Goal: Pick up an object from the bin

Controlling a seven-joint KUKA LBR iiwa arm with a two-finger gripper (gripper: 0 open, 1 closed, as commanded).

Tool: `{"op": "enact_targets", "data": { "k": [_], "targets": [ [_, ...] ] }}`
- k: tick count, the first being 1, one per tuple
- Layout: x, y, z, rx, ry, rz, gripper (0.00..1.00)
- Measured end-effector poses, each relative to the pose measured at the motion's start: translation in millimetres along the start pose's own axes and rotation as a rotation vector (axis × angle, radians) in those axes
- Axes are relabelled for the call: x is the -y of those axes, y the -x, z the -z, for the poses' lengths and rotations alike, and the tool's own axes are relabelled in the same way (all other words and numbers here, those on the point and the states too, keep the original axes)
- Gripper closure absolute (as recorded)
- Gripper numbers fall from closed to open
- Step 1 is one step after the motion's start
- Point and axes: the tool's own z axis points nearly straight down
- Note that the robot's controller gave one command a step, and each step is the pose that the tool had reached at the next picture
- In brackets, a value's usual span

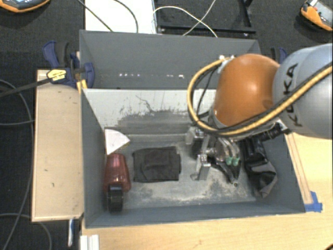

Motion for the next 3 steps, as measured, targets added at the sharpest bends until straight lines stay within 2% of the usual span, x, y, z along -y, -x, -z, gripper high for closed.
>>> {"op": "enact_targets", "data": {
  "k": [1, 2, 3],
  "targets": [
    [0, 1.6, 5, 0.009, 0.001, -0.004, 0.0],
    [-77, 43.5, -143, 0.0, 0.002, -0.033, 0.0],
    [-81, 28.4, -50, 0.011, 0.001, 0.066, 0.0]
  ]
}}
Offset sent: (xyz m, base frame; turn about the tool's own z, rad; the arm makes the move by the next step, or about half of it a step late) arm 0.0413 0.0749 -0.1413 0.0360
